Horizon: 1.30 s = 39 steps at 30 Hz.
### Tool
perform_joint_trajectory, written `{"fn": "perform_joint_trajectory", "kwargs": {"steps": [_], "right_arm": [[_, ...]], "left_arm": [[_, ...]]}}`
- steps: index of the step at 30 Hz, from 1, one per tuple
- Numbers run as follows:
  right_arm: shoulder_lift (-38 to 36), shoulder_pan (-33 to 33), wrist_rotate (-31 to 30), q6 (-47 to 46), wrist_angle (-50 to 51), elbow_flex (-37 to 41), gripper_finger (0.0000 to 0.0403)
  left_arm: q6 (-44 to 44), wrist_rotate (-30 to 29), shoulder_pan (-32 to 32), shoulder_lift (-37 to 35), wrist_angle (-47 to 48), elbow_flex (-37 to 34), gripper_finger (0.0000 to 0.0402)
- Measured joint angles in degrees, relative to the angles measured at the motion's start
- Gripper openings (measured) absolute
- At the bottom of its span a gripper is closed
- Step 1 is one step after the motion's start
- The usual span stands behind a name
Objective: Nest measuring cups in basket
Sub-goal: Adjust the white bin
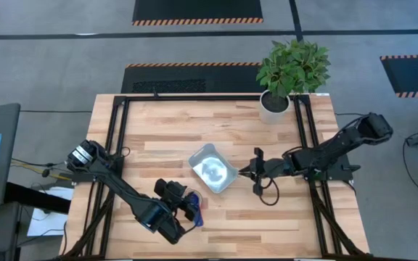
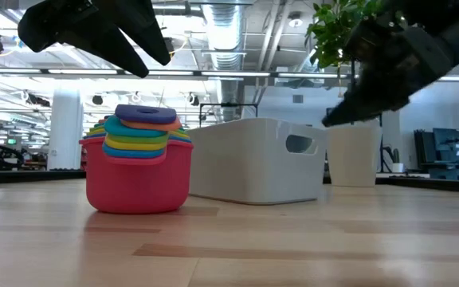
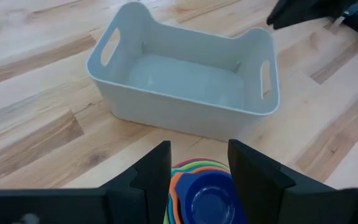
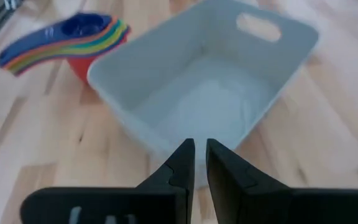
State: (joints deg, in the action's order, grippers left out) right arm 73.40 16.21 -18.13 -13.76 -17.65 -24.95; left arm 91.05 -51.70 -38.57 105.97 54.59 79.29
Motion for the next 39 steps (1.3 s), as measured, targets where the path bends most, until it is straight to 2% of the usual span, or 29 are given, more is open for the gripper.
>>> {"fn": "perform_joint_trajectory", "kwargs": {"steps": [4,6,10,17,24,33,39], "right_arm": [[-0.45,2.55,0.94,-3.82,8.08,0.00,0.0065],[0.42,3.68,3.26,-5.59,10.56,0.00,0.0065],[7.31,4.86,4.86,-7.21,7.82,0.02,0.0065],[17.25,5.54,4.85,-6.03,1.13,-2.78,0.0065],[22.29,5.02,4.87,-1.10,0.68,-7.87,0.0065],[22.56,2.96,5.49,7.98,0.53,-13.36,0.0065],[22.54,-0.87,8.87,9.95,-2.86,-15.61,0.0065]], "left_arm": [[-0.02,0.00,-0.50,0.00,0.15,0.00,0.0147],[-0.04,-0.20,-0.55,0.00,0.74,0.00,0.0147],[-0.12,-0.88,0.60,0.03,0.09,-3.10,0.0144],[1.19,5.48,4.91,0.07,-2.50,-9.08,0.0122],[-9.00,10.51,12.91,0.05,-5.70,-12.03,0.0100],[-27.15,13.25,22.69,0.04,-19.37,-13.60,0.0084],[-30.54,13.87,26.52,0.00,-20.04,-13.68,0.0082]]}}
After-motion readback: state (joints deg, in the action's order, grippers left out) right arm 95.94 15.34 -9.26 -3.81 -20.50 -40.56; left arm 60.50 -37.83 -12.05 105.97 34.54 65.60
